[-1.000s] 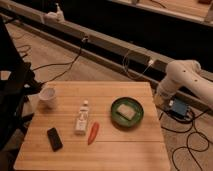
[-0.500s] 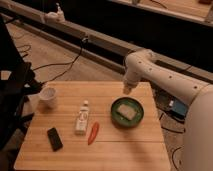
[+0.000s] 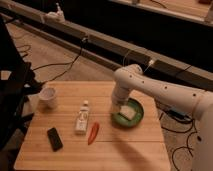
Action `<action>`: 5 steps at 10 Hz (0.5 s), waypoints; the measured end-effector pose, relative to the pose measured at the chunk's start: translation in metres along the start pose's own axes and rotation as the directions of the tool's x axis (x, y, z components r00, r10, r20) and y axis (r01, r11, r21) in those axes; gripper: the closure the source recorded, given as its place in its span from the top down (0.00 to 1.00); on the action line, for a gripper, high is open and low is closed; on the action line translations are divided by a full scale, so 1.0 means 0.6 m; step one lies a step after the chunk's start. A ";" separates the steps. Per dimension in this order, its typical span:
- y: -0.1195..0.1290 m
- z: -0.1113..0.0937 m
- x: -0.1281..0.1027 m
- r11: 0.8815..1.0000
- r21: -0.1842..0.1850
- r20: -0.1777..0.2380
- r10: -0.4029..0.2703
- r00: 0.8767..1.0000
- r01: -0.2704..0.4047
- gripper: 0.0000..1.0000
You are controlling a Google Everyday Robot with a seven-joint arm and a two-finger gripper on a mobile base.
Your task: Move the arm in a circular motion
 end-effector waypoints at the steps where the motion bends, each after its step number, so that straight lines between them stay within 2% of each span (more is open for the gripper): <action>1: 0.016 -0.002 0.021 1.000 -0.010 0.005 0.015 1.000 -0.015 0.00; 2: 0.033 -0.006 0.060 0.999 -0.015 0.007 0.049 0.999 -0.049 0.00; 3: 0.041 -0.017 0.106 0.996 -0.003 0.000 0.092 0.996 -0.092 0.00; 4: 0.034 -0.037 0.162 0.988 0.035 -0.011 0.149 0.989 -0.149 0.00; 5: 0.019 -0.057 0.201 0.979 0.074 -0.023 0.191 0.981 -0.189 0.00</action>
